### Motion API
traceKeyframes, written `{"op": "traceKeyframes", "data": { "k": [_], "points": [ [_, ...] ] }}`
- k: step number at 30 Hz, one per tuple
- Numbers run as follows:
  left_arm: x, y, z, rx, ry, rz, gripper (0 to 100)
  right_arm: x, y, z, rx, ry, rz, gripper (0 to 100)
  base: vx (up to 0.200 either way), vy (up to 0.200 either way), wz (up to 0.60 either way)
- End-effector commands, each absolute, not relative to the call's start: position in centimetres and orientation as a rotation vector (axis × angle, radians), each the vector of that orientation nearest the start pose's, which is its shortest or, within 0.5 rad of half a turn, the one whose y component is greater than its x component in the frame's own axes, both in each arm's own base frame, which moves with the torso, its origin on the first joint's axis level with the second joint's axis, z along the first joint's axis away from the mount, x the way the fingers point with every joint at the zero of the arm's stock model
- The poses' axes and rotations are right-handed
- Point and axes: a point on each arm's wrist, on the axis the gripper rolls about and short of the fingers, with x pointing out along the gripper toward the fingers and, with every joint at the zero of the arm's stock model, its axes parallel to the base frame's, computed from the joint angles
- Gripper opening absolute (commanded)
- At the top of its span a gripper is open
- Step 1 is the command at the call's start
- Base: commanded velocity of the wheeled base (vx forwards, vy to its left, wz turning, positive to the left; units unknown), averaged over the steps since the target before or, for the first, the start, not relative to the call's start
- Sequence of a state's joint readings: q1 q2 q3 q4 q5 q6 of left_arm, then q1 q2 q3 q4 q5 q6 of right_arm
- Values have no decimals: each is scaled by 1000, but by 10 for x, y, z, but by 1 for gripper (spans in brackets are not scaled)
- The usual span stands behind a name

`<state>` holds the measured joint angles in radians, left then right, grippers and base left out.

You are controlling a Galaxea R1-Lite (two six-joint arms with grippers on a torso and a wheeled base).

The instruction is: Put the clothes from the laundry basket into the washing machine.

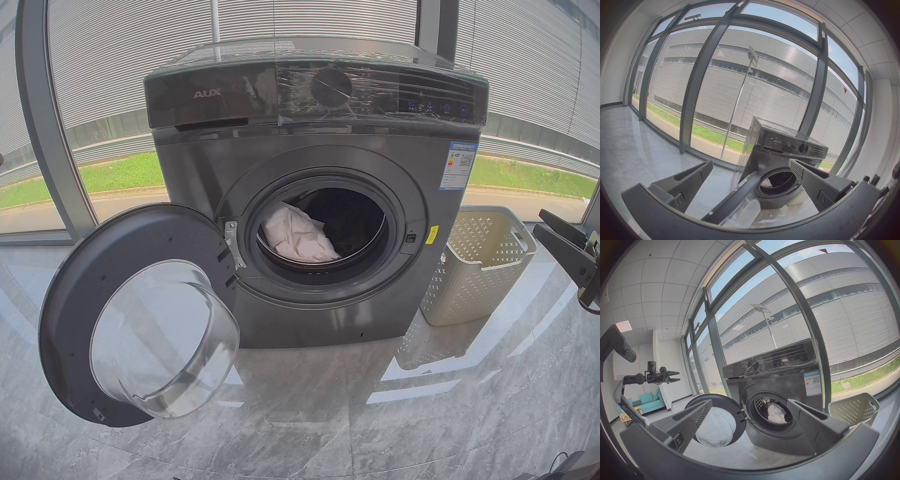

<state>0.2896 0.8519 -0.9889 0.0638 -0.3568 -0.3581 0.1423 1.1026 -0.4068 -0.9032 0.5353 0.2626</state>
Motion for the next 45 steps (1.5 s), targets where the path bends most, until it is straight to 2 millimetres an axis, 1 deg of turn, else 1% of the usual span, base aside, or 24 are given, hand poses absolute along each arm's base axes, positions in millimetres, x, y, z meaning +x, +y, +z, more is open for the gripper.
{"op": "traceKeyframes", "data": {
  "k": [1, 10, 15, 16, 21, 25, 27, 30, 31, 32, 35, 40, 42, 45],
  "points": [
    [64, 11, 330, -336, -54, -79, 100, 141, 32, 234, 210, -119, 698, 100, 0, 200, 0],
    [67, 12, 321, -345, -26, -72, 100, 142, 32, 234, 210, -116, 698, 100, 0, 200, 0],
    [71, 15, 309, -353, 5, -30, 100, 142, 32, 234, 210, -116, 698, 100, 0, 200, 0],
    [71, 15, 309, -353, 5, -30, 100, 142, 32, 234, 210, -116, 698, 100, 0, 0, 0],
    [81, 25, 290, -344, -12, 34, 100, 141, 32, 234, 212, -117, 698, 100, 0, 0, 0],
    [88, 28, 267, -260, 51, 40, 100, 142, 32, 234, 210, -117, 700, 100, 0, 0, 0],
    [88, 28, 252, -229, 100, 8, 100, 142, 32, 234, 212, -117, 698, 100, 0, 0, 0],
    [87, 26, 232, -244, 160, -38, 100, 141, 32, 235, 209, -120, 698, 100, 0, 0, 0],
    [87, 26, 231, -246, 163, -40, 100, 141, 32, 235, 211, -120, 699, 100, 0, 0, 0],
    [87, 26, 219, -249, 200, -41, 100, 141, 32, 235, 209, -122, 699, 100, 0, 0, 0],
    [86, 25, 204, -230, 248, -46, 100, 142, 32, 237, 208, -129, 699, 100, 0, 0, 0],
    [85, 21, 192, -214, 286, -84, 100, 142, 32, 246, 201, -160, 703, 100, 0, 0, 0],
    [82, 17, 189, -207, 286, -121, 100, 142, 32, 245, 201, -158, 702, 100, 0, 0, 0],
    [74, 9, 180, -200, 300, -204, 100, 141, 32, 244, 201, -156, 702, 100, 0, 0, 0]
  ]
}}
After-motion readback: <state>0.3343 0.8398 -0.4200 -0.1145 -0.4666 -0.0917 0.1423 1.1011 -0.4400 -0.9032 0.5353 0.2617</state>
